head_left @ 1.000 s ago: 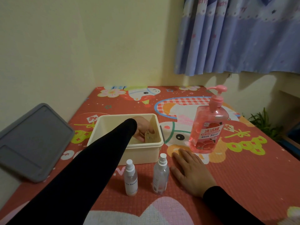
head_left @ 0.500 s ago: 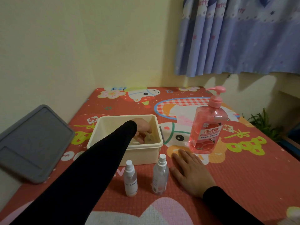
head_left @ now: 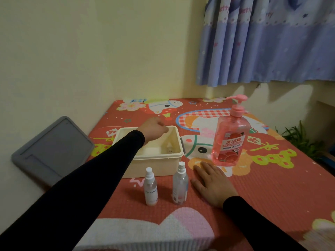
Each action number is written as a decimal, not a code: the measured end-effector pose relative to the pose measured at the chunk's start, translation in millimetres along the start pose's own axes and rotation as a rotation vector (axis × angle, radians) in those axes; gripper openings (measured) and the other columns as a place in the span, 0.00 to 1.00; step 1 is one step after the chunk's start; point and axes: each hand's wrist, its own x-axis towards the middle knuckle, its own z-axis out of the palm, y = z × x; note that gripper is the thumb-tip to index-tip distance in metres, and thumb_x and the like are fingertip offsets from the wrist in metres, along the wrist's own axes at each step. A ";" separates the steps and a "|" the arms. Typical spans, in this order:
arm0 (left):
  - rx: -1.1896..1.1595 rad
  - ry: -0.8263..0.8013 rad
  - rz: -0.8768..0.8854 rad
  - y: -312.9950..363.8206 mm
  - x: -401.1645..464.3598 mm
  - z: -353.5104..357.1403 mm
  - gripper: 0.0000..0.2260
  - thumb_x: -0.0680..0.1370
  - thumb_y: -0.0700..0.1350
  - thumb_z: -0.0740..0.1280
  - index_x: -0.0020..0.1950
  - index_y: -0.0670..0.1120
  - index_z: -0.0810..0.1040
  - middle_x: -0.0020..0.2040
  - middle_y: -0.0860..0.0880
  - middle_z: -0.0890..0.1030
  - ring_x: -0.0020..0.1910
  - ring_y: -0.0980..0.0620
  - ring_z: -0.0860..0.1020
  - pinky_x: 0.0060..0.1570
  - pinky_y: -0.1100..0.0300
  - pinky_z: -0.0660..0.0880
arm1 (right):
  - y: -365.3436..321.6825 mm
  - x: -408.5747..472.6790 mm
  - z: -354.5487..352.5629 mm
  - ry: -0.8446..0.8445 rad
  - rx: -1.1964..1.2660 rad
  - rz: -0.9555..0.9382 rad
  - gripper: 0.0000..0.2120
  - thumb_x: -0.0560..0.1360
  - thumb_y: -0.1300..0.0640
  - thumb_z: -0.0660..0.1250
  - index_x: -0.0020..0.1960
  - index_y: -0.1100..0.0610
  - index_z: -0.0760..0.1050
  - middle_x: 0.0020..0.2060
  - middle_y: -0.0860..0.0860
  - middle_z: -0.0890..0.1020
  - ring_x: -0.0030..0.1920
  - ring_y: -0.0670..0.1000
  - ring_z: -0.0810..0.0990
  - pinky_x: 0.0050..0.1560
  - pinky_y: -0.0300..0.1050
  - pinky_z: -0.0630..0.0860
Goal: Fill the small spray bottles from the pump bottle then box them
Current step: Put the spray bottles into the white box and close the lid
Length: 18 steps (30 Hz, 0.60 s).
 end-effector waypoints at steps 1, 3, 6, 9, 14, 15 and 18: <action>-0.007 0.022 0.054 1.6 -8.4 -2.9 0.03 0.77 0.43 0.66 0.49 0.44 0.75 0.46 0.45 0.76 0.42 0.48 0.73 0.44 0.54 0.71 | 0.6 0.6 0.4 0.000 -0.004 0.005 0.36 0.74 0.31 0.39 0.78 0.45 0.53 0.79 0.51 0.53 0.79 0.52 0.49 0.77 0.49 0.45; -0.039 0.062 0.132 4.9 -31.5 -9.9 0.05 0.78 0.45 0.66 0.51 0.45 0.78 0.48 0.47 0.79 0.43 0.50 0.76 0.49 0.54 0.75 | -0.3 0.3 -0.4 -0.005 -0.010 0.005 0.35 0.75 0.32 0.40 0.78 0.45 0.53 0.79 0.51 0.54 0.79 0.52 0.49 0.77 0.49 0.45; -0.080 0.096 0.190 1.8 -58.8 -18.1 0.07 0.78 0.49 0.67 0.52 0.47 0.79 0.46 0.50 0.81 0.45 0.52 0.78 0.51 0.53 0.77 | -0.1 1.1 -0.1 -0.003 -0.016 0.004 0.38 0.73 0.30 0.37 0.78 0.46 0.54 0.78 0.51 0.55 0.78 0.53 0.50 0.77 0.49 0.46; -0.080 0.116 0.182 -10.6 -84.6 -22.6 0.12 0.76 0.55 0.68 0.54 0.50 0.80 0.48 0.51 0.81 0.47 0.54 0.79 0.50 0.56 0.78 | -0.7 0.7 -0.7 -0.001 -0.019 0.001 0.37 0.74 0.31 0.39 0.78 0.46 0.54 0.78 0.52 0.55 0.78 0.53 0.50 0.77 0.50 0.47; -0.066 0.078 0.133 -39.7 -127.4 -13.1 0.21 0.70 0.57 0.74 0.59 0.52 0.77 0.49 0.56 0.80 0.48 0.60 0.78 0.50 0.66 0.74 | -0.9 1.6 -0.8 -0.005 -0.029 -0.007 0.31 0.79 0.35 0.45 0.78 0.47 0.55 0.78 0.52 0.56 0.78 0.53 0.51 0.77 0.51 0.48; -0.074 0.058 0.105 -46.2 -133.0 -8.8 0.22 0.68 0.56 0.76 0.60 0.52 0.76 0.50 0.55 0.80 0.49 0.58 0.78 0.51 0.64 0.76 | -0.8 1.7 -0.6 -0.008 -0.027 -0.005 0.32 0.78 0.34 0.44 0.77 0.47 0.55 0.78 0.52 0.56 0.78 0.53 0.51 0.77 0.51 0.49; -0.074 0.022 0.088 -61.1 -144.2 6.4 0.21 0.69 0.48 0.77 0.58 0.51 0.75 0.53 0.55 0.79 0.51 0.57 0.78 0.51 0.61 0.77 | 0.8 2.5 1.3 0.001 -0.023 -0.006 0.37 0.74 0.31 0.40 0.77 0.47 0.56 0.78 0.53 0.57 0.78 0.54 0.53 0.77 0.52 0.50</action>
